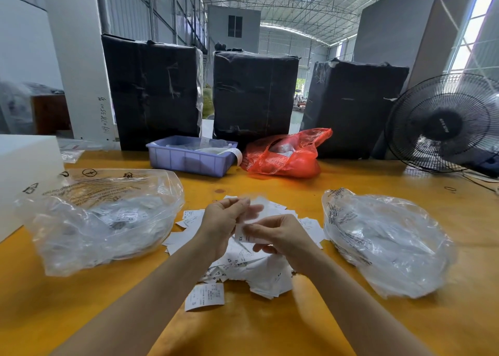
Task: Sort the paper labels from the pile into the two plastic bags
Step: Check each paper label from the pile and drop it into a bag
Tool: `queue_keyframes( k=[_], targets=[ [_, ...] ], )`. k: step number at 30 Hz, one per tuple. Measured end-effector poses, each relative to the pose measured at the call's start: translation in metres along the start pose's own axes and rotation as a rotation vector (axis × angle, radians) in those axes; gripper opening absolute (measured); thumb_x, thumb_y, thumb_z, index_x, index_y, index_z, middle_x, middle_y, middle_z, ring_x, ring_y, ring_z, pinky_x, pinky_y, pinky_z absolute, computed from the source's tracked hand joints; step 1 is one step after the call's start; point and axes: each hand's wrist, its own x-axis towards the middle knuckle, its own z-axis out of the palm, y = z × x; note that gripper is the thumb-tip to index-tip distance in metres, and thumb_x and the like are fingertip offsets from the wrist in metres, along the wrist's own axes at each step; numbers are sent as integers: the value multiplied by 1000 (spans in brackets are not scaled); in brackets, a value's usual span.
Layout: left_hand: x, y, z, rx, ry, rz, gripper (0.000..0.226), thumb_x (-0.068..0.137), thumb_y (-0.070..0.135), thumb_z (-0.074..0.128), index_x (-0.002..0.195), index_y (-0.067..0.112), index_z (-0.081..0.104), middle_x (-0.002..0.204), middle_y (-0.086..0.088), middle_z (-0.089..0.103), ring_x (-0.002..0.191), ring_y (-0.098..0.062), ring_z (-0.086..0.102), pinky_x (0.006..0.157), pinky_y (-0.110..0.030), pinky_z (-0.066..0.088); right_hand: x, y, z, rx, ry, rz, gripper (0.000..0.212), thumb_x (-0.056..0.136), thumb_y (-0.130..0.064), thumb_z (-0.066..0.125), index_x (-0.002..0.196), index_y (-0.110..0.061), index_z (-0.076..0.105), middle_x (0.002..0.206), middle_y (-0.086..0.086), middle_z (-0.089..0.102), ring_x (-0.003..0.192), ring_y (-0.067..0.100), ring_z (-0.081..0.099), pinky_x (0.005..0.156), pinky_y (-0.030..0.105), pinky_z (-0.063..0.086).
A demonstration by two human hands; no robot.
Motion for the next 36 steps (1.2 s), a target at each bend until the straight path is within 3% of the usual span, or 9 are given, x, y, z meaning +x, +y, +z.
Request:
queue_keyframes(
  k=[6,11,13,17,19,21,28,31,36],
  targets=[
    [-5,-1,2,86,-17,15,13,69,11,75,81,8,69,70,-2,73,69,-14,64,56,-28,53,1,3,2,-26,-31,23,21,80,-19,74,88,0,73,68,8,66,54,9,61,52,17,45],
    [-2,2,-3,131,16,51,13,67,20,75,74,11,69,74,0,75,72,-10,66,64,-22,42,-2,-1,-9,-120,-173,52,45,68,-50,74,90,-10,74,82,0,74,69,12,69,60,22,53],
    [0,3,-9,158,39,88,9,66,12,78,69,10,70,71,-4,74,72,-13,67,70,-21,44,-2,-4,-20,-79,-111,52,49,65,-52,72,89,-8,73,88,4,74,74,16,71,61,22,54],
    [4,1,-19,240,45,36,24,54,9,84,74,7,70,68,-4,72,65,-14,68,69,-20,47,4,-1,-38,108,233,-60,35,81,-17,71,107,4,63,90,16,69,69,21,69,62,23,56],
    [3,0,-20,326,25,-30,37,44,18,84,77,9,70,66,0,72,62,-9,67,67,-24,45,5,0,-40,179,333,-136,39,82,0,68,119,-5,52,89,19,66,66,22,68,61,24,56],
    [3,-2,-20,389,8,-53,40,40,22,85,76,12,71,65,2,73,62,-6,67,68,-28,44,4,0,-39,171,331,-169,49,80,1,69,121,-15,47,90,19,65,65,21,68,59,23,55],
    [5,-6,-18,505,0,-17,24,59,10,87,77,13,71,70,2,74,57,-4,67,66,-26,47,2,-5,-23,-37,287,-287,20,79,0,72,85,-17,62,77,7,67,53,9,64,51,19,52],
    [5,-6,-16,475,5,9,23,61,3,85,77,8,70,73,-4,72,53,-6,66,48,-14,48,1,-5,-22,-79,296,-309,21,79,0,72,84,-17,62,81,11,67,56,12,65,53,21,54],
    [3,-5,-16,460,23,33,22,62,-1,84,78,4,69,74,-6,70,49,-4,65,45,-9,46,2,-1,-21,-144,264,-303,19,78,-1,73,89,-12,63,81,13,68,58,15,65,55,21,55]
  ],
)
